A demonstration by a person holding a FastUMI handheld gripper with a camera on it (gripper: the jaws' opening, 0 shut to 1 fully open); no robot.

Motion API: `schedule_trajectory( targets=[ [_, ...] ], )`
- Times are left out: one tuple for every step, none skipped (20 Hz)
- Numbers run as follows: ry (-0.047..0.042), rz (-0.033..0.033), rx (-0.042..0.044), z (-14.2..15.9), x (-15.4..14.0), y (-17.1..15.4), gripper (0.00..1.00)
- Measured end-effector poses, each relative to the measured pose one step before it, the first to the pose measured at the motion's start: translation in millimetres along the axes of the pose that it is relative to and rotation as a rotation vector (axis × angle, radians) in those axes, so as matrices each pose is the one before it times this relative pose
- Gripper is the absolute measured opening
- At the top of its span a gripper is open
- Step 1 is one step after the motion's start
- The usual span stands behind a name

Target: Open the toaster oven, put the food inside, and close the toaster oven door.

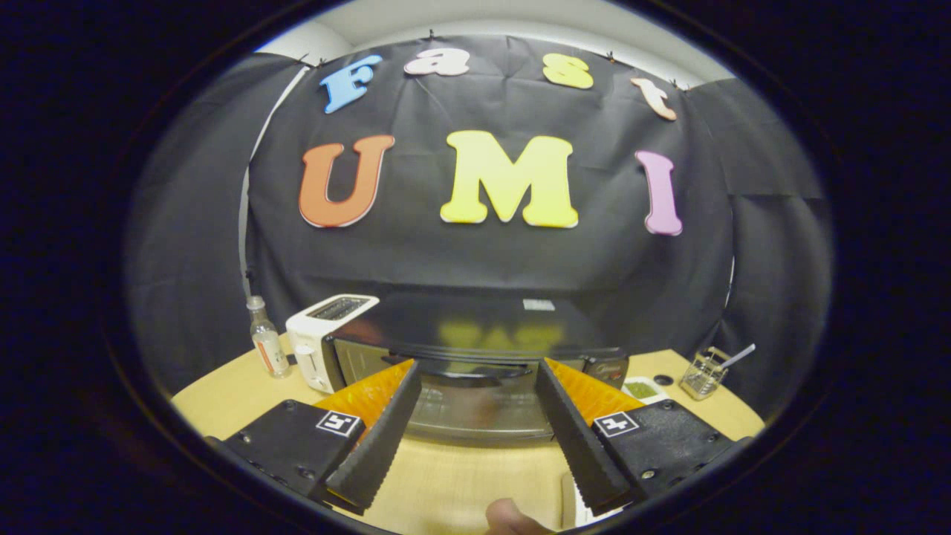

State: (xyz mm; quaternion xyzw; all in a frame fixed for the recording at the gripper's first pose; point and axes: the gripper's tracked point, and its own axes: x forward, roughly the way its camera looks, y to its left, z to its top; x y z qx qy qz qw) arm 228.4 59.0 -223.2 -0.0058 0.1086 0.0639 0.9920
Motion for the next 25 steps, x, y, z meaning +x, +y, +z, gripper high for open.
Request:
schedule_trajectory(
  targets=[
    [-0.02243,0.00298,0.00428,16.3,-14.98,-0.73,0.99],
    [-0.02441,-0.00322,0.00428,16.03,-16.52,-3.18,0.99],
    [-0.02129,-0.00169,0.01135,16.93,-18.0,-1.9,0.99],
    [-0.0175,0.00536,0.0155,16.58,-18.25,0.02,0.99],
    [-0.01267,0.00674,0.011,14.9,-18.14,-0.01,0.99],
    [-0.01312,0.00097,-0.00007,14.62,-17.4,-1.96,0.99],
    [-0.01279,-0.01155,-0.00808,14.24,-16.54,-5.39,0.99],
    [-0.02158,-0.01517,-0.01696,14.56,-16.74,-6.67,0.99],
    [-0.03011,-0.00235,-0.0139,17.74,-15.95,-2.96,0.99],
    [-0.03468,0.00769,-0.00998,17.42,-14.83,-0.82,0.99],
    [-0.02281,0.01239,-0.00783,16.07,-14.27,-1.98,0.99],
    [-0.0138,0.00566,-0.00486,11.81,-11.97,-2.54,0.99],
    [-0.00479,-0.01191,-0.00861,9.28,-11.89,-5.89,0.99],
    [0.00237,-0.01393,-0.01276,7.19,-11.89,-6.45,0.99],
    [-0.00244,-0.00408,-0.00558,7.0,-11.75,-3.57,0.99],
    [-0.0065,0.00545,0.00838,5.43,-11.31,-0.24,0.99],
    [-0.00674,0.0102,0.01059,3.64,-9.11,-0.03,0.99],
    [0.00007,0.00039,0.00677,-0.1,-11.65,-2.91,0.99],
    [0.00891,-0.00876,0.00878,-5.24,-12.67,-5.53,0.99],
    [0.00431,0.00204,0.01438,-4.74,-14.79,-2.22,0.99],
    [-0.00333,0.01385,0.01672,-2.6,-15.31,2.37,0.99],
    [-0.01346,0.01264,0.00947,-1.2,-14.9,0.23,0.99],
    [-0.01625,-0.00392,0.00031,-0.99,-12.71,-6.59,0.99],
    [-0.01206,-0.01537,-0.00825,-0.39,-10.84,-7.66,0.99],
    [-0.01004,-0.01777,-0.00088,-0.36,-9.01,-6.34,0.99]
  ],
)
